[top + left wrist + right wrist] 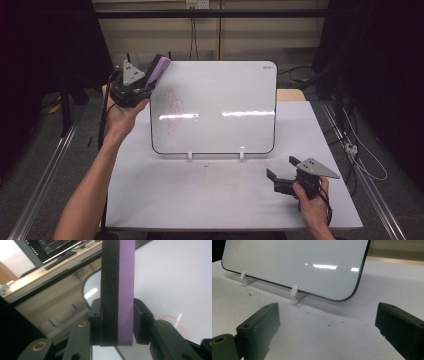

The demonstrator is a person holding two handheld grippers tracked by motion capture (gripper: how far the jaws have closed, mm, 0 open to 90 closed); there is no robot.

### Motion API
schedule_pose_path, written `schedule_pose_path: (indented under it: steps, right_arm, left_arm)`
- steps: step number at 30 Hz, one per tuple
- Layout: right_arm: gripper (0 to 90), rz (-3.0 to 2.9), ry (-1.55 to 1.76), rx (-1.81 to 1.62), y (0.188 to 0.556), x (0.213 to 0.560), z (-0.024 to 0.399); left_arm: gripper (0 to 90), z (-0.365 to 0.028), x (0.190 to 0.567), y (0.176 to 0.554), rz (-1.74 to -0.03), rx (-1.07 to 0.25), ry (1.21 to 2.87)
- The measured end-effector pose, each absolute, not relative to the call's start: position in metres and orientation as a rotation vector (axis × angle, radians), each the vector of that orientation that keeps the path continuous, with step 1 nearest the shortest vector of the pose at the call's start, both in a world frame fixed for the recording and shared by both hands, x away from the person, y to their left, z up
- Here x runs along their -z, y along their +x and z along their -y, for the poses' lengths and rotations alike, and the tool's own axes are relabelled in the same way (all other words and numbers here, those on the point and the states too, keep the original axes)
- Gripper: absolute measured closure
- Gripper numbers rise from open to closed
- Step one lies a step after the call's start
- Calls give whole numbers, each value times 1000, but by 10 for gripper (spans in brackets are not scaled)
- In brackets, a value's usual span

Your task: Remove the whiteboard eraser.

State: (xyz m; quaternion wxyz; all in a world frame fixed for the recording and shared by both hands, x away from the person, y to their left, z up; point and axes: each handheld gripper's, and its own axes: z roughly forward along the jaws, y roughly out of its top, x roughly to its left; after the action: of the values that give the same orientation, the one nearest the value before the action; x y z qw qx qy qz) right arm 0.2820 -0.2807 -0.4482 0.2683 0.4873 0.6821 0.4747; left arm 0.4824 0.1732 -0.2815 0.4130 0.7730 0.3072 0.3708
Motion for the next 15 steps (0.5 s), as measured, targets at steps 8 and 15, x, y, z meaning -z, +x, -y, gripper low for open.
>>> schedule_pose_path:
  steps: [8,15]
  right_arm:
    - [50,-1837,1292,-1296,282,448,276]
    - [49,-1795,1261,-1341,282,443,263]
  left_arm:
    - [651,-170,295,463,-749,-863,1896]
    - [651,-161,307,442,-743,-816,1859]
